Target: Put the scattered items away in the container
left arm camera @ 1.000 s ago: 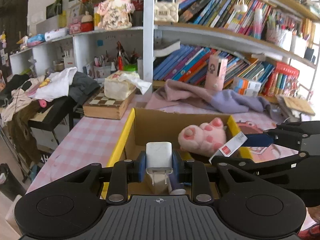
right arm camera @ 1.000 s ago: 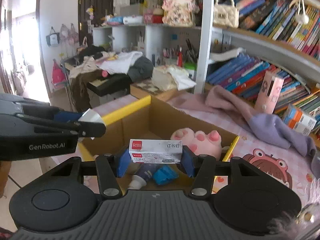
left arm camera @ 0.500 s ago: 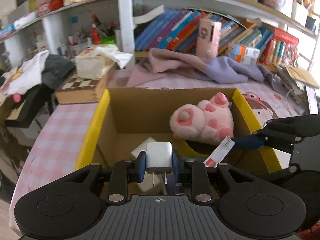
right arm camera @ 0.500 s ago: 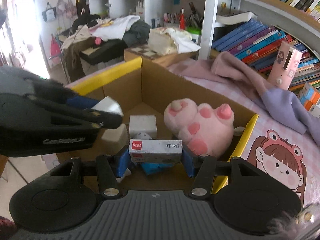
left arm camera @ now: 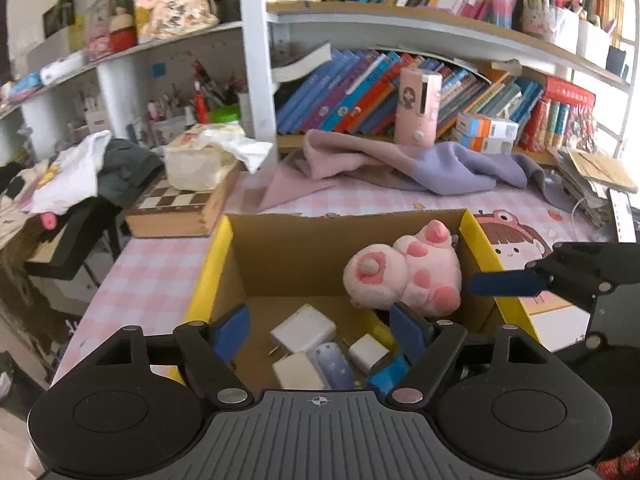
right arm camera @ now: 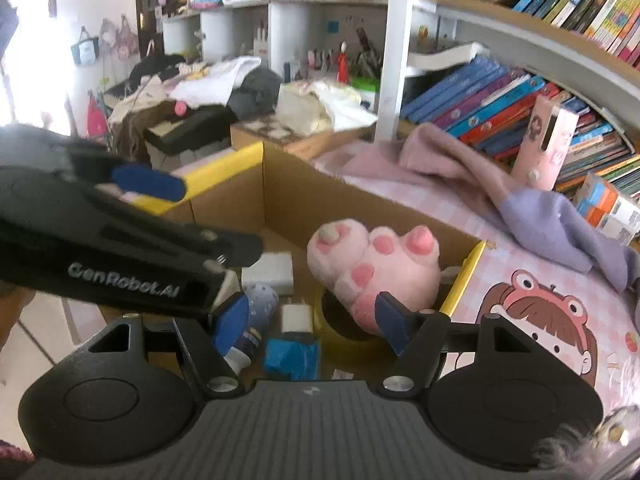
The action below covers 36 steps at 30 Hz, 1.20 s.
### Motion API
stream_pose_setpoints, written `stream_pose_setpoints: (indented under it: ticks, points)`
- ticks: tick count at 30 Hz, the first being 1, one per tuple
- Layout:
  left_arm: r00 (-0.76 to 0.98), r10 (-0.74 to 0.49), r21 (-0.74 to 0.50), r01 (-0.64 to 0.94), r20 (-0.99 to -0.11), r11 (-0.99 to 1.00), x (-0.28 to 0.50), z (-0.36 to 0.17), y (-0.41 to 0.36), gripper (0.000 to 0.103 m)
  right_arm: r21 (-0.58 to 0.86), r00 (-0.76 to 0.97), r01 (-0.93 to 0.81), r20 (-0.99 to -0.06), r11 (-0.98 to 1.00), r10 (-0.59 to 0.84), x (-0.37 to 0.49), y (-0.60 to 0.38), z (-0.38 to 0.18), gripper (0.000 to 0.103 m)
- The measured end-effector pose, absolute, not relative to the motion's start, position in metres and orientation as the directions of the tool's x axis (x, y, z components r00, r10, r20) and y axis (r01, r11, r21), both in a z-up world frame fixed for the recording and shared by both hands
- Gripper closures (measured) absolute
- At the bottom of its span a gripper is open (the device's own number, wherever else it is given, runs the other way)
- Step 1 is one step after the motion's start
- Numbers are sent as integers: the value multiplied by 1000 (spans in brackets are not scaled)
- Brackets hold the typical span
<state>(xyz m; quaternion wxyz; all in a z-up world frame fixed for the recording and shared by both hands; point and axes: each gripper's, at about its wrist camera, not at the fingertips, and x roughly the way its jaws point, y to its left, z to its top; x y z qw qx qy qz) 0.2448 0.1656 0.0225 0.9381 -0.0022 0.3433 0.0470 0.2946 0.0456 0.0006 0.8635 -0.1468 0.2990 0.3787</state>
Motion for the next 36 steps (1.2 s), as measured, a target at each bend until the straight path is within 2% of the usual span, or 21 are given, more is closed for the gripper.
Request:
stream_pose_setpoints:
  ticks: [8,13,27,36]
  points:
    - [811,184,81,-168,-556,983,193,37,157,10,-57,609,-701,-568,711,554,266,30,13,33]
    - [828,210,86,-193,-519,977,163,39,153,9,-64,649,-663,-546,746,530,242,16,18,32]
    - [808,135,50,-131,-573,990,85,18,130,7,-99,751,-526,-521,845,406,141,-29,12,32]
    - [789,68,54,-44,-611,998,63,8,102,7,-72,766,-413,-566,908,304,97,-69,3,32]
